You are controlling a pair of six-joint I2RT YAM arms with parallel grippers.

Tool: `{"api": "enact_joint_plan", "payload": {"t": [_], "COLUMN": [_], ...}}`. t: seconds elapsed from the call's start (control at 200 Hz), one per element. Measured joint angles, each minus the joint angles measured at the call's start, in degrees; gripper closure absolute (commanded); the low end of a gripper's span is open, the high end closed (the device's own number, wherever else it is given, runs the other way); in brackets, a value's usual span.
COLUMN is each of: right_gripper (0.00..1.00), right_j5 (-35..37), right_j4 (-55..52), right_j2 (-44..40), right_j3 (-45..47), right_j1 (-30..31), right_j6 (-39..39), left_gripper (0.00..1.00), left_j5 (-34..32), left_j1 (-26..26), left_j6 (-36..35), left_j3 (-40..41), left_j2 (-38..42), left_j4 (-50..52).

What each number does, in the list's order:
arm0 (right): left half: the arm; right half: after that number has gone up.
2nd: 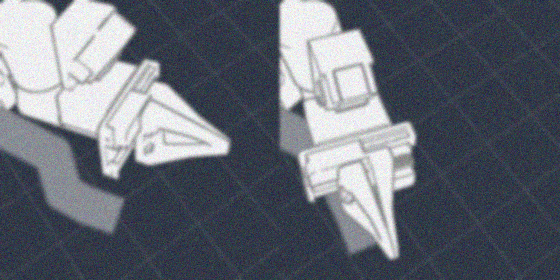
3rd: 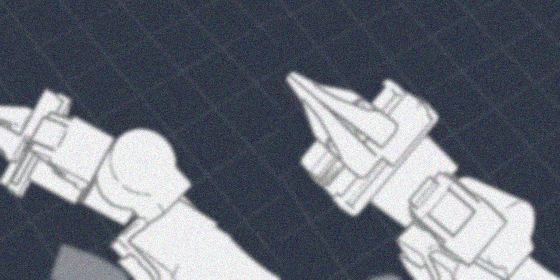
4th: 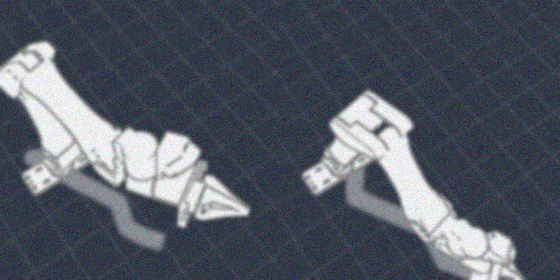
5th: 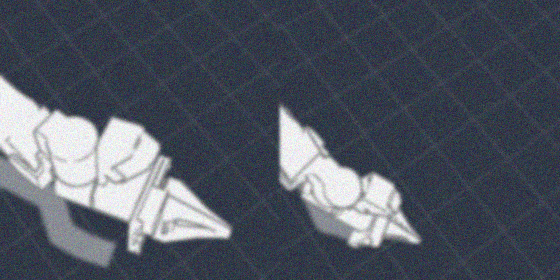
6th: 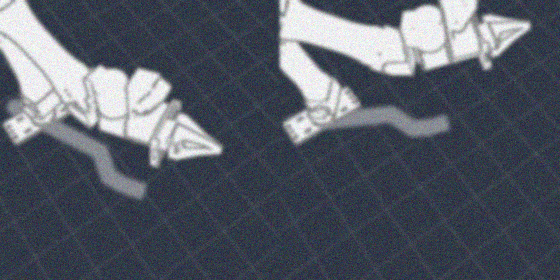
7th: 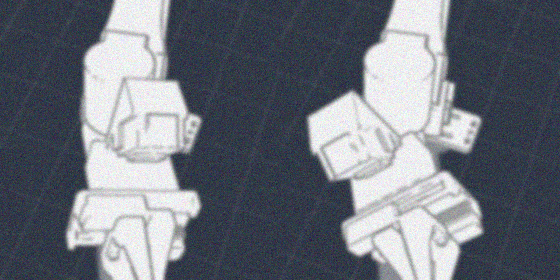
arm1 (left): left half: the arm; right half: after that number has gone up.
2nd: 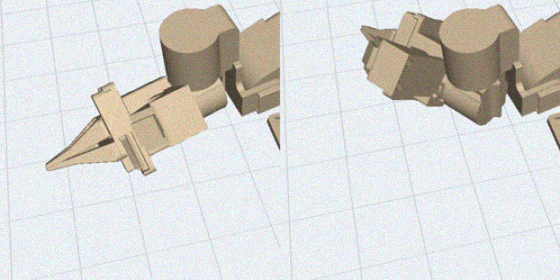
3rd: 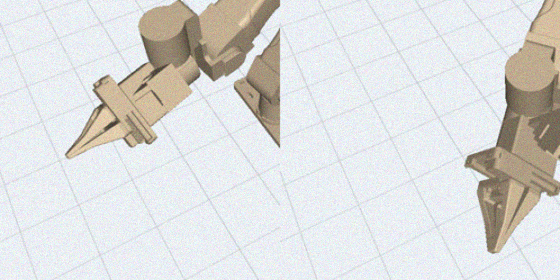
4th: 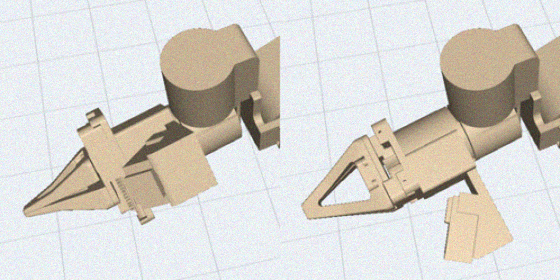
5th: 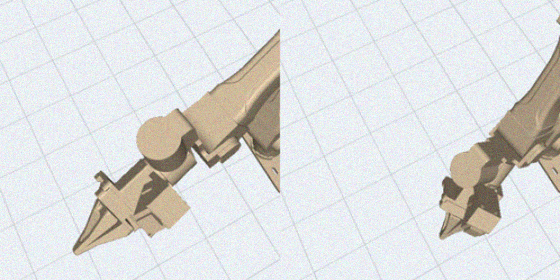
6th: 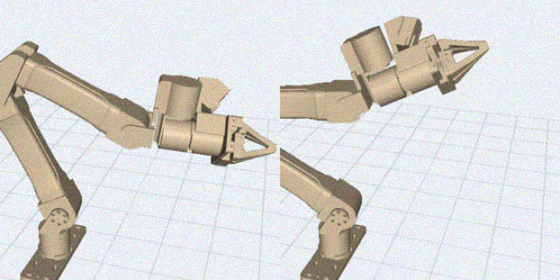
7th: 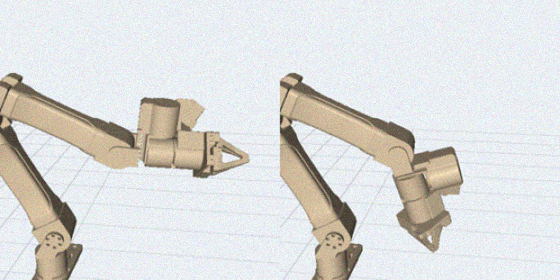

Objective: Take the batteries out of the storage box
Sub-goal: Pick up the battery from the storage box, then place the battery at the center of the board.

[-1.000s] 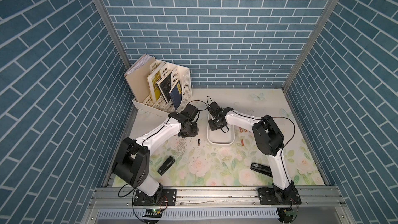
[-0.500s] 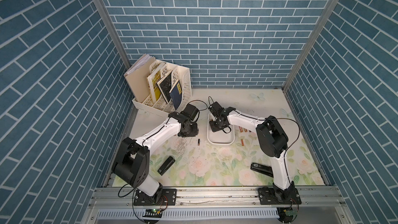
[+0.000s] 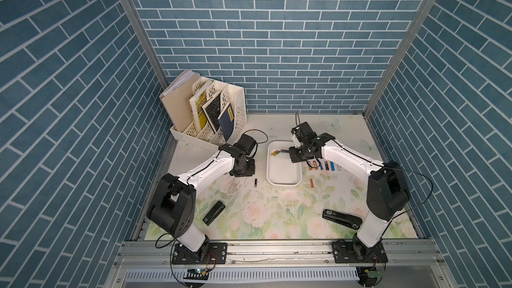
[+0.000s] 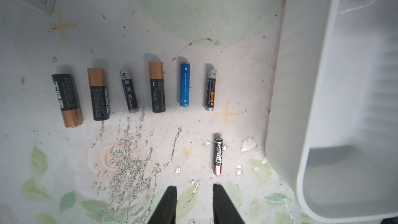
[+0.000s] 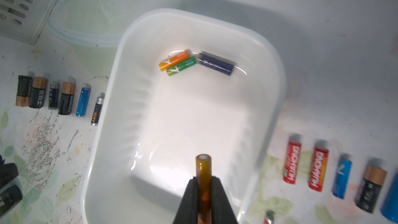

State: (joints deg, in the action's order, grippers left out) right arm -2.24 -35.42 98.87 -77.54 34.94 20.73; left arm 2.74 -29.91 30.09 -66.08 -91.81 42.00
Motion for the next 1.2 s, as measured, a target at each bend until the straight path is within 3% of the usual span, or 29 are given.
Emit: {"api": "enact_joint_plan", "payload": {"t": [0.28, 0.54, 1.2], "right_gripper": [0.88, 0.88, 0.89], "right_j5": [-0.2, -0.98, -2.16], "right_j4": [-0.66, 1.6, 8.94], "right_j2": [-12.63, -14.53, -10.25], "right_j3": [14.93, 26.29, 29.73], "right_j1": [-6.25, -9.16, -11.39], "right_j6": [0.04, 0.5, 0.48], "left_gripper": [0.66, 0.66, 0.66], "left_j5": [0.26, 0.39, 1.03], "left_j1": [0.0, 0.0, 0.0], "left_j6": [-0.46, -0.98, -1.01], "left_j3": [-0.37, -1.44, -1.62], "left_j2": [-1.66, -2.62, -2.64], "left_j4": [-0.59, -0.63, -0.68]}}
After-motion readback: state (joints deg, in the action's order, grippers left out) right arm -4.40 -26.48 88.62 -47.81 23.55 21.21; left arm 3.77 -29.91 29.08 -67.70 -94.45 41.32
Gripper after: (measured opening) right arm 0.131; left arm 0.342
